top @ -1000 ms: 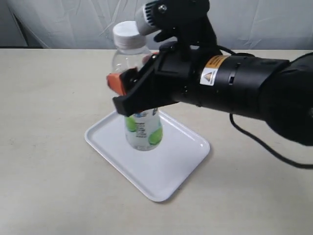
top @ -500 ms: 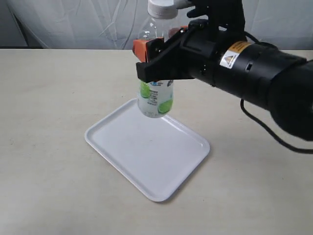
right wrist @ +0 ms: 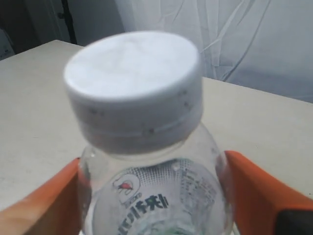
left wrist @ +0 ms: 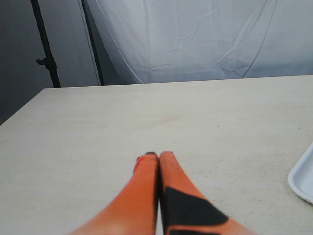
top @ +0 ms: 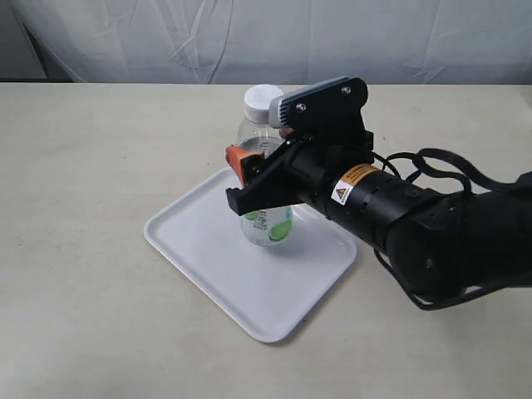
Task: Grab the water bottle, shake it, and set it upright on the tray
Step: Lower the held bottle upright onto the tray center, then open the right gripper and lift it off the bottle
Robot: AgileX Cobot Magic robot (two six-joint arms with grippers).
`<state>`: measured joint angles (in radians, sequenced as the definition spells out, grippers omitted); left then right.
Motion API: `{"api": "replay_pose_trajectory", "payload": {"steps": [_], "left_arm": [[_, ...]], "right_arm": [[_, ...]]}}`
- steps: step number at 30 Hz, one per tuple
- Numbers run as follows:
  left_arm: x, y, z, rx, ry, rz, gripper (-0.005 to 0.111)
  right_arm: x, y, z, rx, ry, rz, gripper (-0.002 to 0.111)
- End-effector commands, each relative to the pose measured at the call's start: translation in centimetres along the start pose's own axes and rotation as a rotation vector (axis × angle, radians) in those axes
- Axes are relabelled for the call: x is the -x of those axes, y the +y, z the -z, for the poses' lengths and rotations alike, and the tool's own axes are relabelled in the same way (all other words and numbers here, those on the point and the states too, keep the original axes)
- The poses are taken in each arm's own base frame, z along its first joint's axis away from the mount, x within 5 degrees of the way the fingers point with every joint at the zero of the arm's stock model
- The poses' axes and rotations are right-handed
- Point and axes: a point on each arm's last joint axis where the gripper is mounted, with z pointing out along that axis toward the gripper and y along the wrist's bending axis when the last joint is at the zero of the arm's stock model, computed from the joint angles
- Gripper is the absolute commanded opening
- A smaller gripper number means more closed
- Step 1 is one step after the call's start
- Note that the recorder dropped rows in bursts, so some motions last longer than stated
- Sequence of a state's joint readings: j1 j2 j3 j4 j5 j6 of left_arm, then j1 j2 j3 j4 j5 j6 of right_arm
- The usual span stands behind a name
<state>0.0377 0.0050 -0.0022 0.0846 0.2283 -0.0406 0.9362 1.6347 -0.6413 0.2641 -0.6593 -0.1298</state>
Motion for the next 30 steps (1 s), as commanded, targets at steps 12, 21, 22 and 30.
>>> {"api": "replay_pose_trajectory", "payload": {"steps": [12, 21, 22, 30], "left_arm": [[0.0, 0.0, 0.0, 0.001, -0.006, 0.001, 0.0], [0.0, 0.0, 0.0, 0.001, -0.006, 0.001, 0.0], [0.0, 0.0, 0.0, 0.001, -0.006, 0.001, 0.0], [0.0, 0.0, 0.0, 0.001, -0.006, 0.001, 0.0]], "right_arm": [[-1.3, 0.4, -0.9, 0.032, 0.029, -0.033, 0.033], [-1.2, 0.4, -0.8, 0.029, 0.023, -0.024, 0.09], [-1.0, 0.4, -0.7, 0.029, 0.015, -0.02, 0.09], [3.8, 0.1, 2.0, 0.014, -0.157, 0.063, 0.09]]}}
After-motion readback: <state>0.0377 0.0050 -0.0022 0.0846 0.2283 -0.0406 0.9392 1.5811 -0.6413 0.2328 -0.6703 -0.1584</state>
